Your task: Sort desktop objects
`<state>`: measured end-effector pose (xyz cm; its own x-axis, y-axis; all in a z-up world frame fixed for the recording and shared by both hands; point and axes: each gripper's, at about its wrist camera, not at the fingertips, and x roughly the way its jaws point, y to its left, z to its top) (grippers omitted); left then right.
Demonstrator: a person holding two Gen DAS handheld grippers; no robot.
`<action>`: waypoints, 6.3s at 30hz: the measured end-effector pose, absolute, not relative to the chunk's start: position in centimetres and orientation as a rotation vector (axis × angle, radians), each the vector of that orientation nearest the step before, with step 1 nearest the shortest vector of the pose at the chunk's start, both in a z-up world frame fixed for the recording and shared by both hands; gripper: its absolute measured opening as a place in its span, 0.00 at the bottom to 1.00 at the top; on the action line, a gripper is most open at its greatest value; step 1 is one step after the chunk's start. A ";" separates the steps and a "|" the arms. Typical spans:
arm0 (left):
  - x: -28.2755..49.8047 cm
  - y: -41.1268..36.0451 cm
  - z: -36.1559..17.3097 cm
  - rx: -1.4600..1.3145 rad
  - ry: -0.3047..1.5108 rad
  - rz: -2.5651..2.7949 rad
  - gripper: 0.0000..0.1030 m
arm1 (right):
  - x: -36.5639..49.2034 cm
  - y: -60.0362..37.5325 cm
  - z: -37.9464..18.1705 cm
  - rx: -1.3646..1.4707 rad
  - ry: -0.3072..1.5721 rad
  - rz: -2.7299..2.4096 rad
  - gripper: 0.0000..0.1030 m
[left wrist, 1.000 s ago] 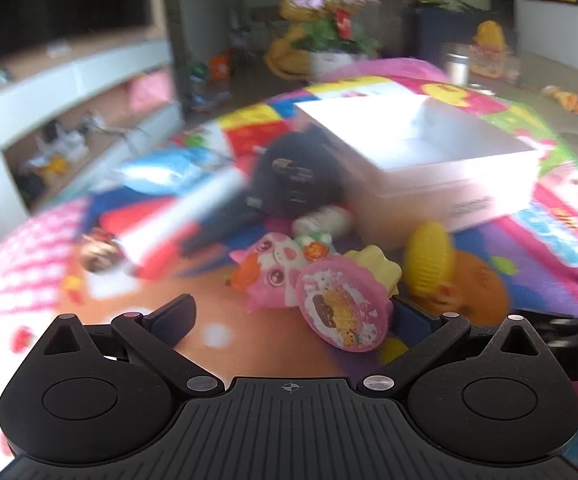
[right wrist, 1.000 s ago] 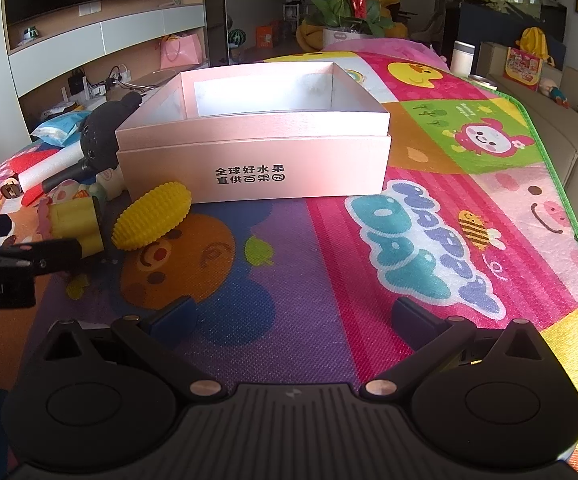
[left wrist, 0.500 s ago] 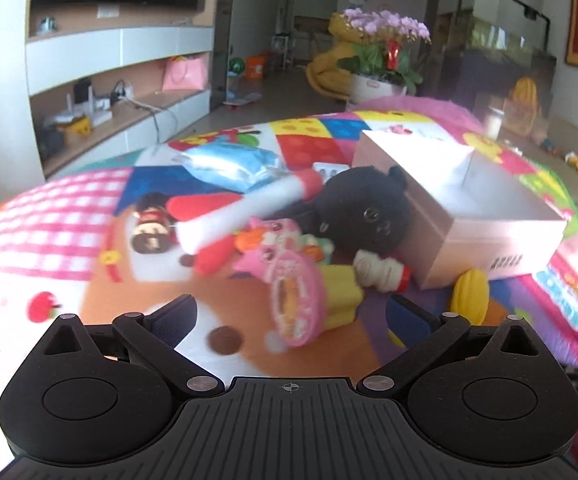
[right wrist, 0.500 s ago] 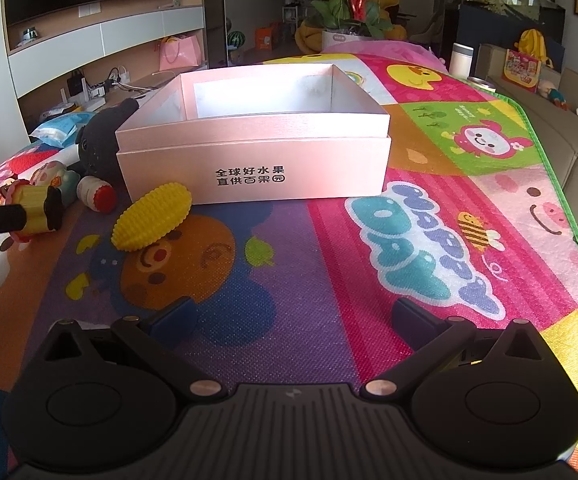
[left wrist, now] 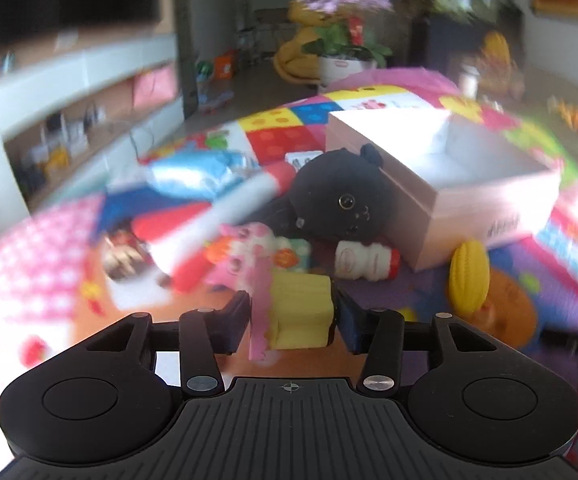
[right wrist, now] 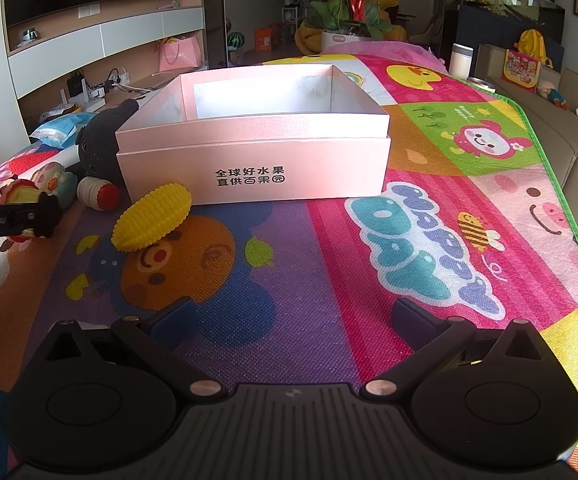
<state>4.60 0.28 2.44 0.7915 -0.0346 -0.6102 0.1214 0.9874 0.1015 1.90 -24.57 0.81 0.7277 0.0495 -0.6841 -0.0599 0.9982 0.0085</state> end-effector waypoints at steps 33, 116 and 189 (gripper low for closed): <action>0.9 0.1 2.5 -0.075 0.736 -0.312 0.94 | 1.9 -24.6 0.9 -0.013 0.753 0.063 1.00; -0.6 1.7 1.2 -0.009 0.592 -0.162 0.82 | 6.3 -16.2 2.3 -0.181 0.654 0.345 0.76; -0.5 10.4 1.6 -0.168 0.622 0.140 1.00 | 6.5 -7.0 1.5 -0.598 0.526 0.396 0.27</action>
<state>-0.52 10.38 1.58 0.8039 0.0796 -0.5894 -0.1804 0.9769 -0.1142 6.50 -7.02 1.52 0.7970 0.1984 -0.5704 -0.4930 0.7592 -0.4248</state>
